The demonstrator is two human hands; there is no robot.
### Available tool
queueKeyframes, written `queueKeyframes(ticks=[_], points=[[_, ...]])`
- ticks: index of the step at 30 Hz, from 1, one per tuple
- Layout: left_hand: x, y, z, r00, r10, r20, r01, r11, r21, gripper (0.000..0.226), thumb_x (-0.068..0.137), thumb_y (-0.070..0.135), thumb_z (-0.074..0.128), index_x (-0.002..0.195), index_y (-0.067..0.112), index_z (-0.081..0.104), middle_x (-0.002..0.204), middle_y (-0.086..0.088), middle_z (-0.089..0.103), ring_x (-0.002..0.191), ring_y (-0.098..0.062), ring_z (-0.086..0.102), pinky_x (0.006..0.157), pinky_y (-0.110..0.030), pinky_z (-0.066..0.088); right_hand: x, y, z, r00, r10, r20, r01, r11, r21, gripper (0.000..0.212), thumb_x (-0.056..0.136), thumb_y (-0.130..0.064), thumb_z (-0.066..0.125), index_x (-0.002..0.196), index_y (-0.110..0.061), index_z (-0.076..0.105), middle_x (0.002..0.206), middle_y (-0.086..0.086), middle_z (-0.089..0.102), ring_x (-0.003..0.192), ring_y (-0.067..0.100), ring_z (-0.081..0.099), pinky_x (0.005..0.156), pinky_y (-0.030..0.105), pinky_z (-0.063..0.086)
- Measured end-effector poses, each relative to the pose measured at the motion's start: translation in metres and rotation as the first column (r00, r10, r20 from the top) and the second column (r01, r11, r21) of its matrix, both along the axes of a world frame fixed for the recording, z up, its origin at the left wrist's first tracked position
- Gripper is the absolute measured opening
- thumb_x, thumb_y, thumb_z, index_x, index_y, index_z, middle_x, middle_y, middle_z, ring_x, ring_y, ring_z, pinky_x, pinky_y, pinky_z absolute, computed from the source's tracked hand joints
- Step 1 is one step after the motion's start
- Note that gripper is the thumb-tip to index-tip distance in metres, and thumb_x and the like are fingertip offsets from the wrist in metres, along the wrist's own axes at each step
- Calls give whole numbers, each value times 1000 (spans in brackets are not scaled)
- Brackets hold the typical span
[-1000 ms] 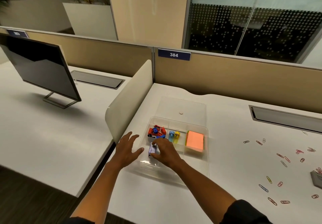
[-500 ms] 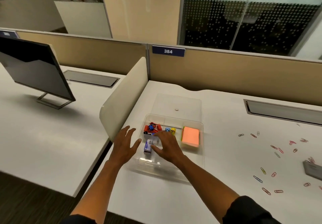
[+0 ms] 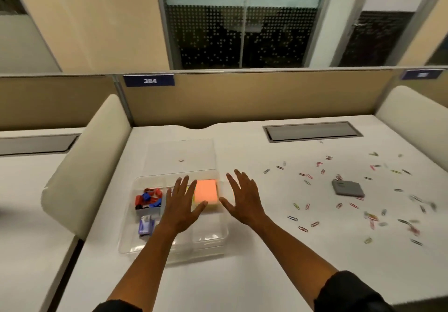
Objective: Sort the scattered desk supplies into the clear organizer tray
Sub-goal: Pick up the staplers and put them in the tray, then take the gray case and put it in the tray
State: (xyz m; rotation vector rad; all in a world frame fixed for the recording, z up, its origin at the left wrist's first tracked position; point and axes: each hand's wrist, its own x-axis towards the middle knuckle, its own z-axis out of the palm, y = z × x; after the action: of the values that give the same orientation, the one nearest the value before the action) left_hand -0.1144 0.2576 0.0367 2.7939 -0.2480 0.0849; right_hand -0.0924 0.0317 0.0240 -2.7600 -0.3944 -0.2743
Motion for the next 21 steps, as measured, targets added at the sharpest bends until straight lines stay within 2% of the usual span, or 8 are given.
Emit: queueKeyframes(ticks=[3,6,18,21], points=[[10,-32,2,999,-40,-7,40,999,21,104,70,86,-3,151,24,14,160,-1,0,146,-22,-8,115,-51,3,-5,-34,0,995,-98,-29,97,994,-46,78,86,-69,27,151,-30,10,160,4,7,147,26,5,116,50,10],[19,-65,3,997,-79,-8,80,996,42,104,69,86,-5,151,24,15,160,-1,1,146,-22,-7,115,-51,2,-10,-68,-1,982,-182,-41,180,982,-51,79,86,-70,25,151,-31,7,160,3,3,147,26,2,116,50,6],[38,-208,2,965,-249,-78,253,966,48,106,68,86,-6,151,24,15,160,-1,-2,146,-23,-11,115,-51,1,-21,-215,-6,916,-385,-113,384,923,-32,82,84,-71,24,151,-29,3,160,5,0,147,28,2,116,52,8],[41,-247,1,954,-286,-89,291,956,43,107,68,86,-7,150,22,18,160,-3,0,146,-24,-8,115,-52,3,-23,-253,-10,890,-431,-149,432,901,-27,83,85,-70,30,151,-29,2,160,6,1,147,30,3,116,52,8]])
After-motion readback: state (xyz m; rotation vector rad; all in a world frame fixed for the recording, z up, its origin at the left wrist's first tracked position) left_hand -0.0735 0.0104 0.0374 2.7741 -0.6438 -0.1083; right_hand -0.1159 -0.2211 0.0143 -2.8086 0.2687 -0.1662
